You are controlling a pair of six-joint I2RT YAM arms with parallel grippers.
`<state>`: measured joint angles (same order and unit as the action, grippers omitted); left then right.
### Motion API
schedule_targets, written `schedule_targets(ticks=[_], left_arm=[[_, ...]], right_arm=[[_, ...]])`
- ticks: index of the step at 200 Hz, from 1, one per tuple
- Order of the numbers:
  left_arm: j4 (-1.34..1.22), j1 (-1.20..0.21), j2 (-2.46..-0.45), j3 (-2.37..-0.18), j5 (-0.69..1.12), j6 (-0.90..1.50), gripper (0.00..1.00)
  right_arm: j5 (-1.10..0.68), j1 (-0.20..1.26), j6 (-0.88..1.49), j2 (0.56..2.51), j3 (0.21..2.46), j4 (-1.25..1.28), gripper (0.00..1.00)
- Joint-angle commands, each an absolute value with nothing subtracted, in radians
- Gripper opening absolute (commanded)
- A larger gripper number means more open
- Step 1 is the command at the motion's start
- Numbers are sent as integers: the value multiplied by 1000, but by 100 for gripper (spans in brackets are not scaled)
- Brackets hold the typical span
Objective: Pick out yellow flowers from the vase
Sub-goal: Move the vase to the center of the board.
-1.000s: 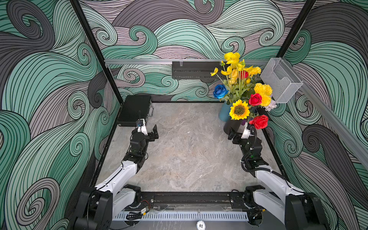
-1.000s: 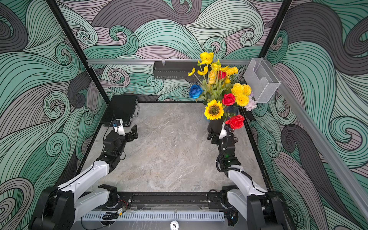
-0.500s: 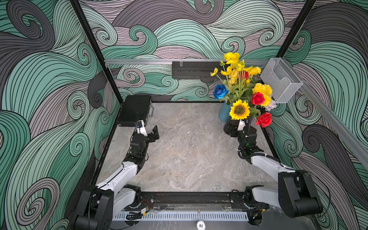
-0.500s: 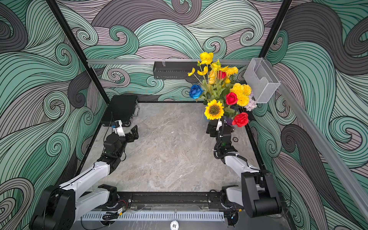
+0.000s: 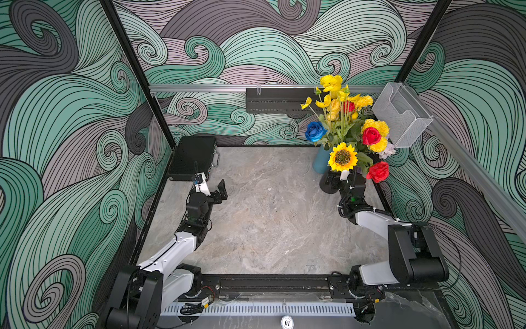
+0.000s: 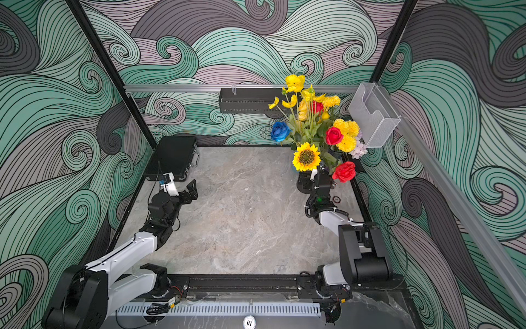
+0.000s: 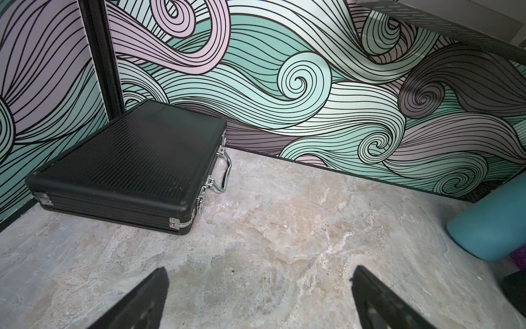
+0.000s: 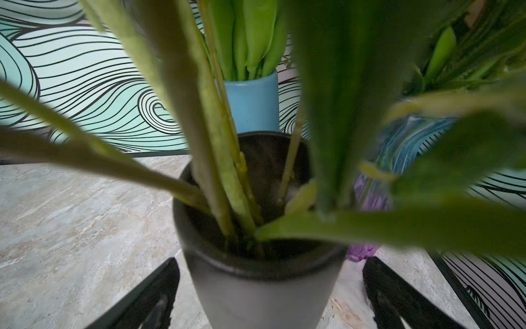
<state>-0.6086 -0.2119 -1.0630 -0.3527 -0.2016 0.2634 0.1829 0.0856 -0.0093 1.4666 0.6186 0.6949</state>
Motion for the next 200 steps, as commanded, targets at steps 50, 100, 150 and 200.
schedule_targets(ticks=[50,100,150,200], left_arm=[[-652,-209,-1062,-342,-209,260,99],[-658,-209,-1066,-340,-206,258,97],[-661,-209,-1073,-341,-214,255,96],[-669,-208,-1096,-344,-220,249,95]], right_arm=[[175,77,-64,1550,707,739,96],[165,77,-102,1566,712,749,80],[148,78,-97,1542,694,744,63],[129,85,-57,1477,680,685,51]])
